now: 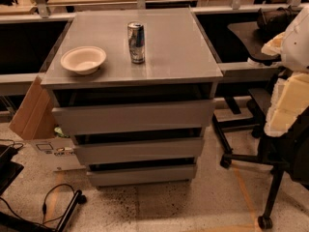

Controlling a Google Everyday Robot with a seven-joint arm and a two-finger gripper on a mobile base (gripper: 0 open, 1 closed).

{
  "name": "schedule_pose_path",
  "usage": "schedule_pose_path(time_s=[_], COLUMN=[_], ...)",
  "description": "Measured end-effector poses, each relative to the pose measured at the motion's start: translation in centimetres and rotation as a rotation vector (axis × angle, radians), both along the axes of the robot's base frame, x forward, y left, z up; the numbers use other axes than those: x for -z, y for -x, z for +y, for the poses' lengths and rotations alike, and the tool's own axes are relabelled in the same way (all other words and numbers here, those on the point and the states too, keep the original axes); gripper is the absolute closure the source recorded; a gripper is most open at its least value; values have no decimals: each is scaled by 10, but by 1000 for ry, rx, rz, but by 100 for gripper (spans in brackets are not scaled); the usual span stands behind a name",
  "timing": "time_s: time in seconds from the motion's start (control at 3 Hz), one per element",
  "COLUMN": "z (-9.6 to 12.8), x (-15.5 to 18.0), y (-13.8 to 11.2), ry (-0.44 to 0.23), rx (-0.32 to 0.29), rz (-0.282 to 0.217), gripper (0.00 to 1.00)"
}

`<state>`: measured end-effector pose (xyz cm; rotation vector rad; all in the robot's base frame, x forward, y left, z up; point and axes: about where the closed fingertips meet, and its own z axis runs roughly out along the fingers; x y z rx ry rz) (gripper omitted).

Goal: Open middle drawer

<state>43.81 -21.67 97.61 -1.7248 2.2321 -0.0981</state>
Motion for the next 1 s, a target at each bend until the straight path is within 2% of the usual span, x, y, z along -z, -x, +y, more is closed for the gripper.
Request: schedule_pose_path(time_s=[0.33,0.67,1.0], z=[1,7,28], x=[0,13,73], y=[0,-5,-17], ry=[-1,-22,-75], rx=[3,4,-9], rz=[-8,-24,-25], gripper=[0,0,0])
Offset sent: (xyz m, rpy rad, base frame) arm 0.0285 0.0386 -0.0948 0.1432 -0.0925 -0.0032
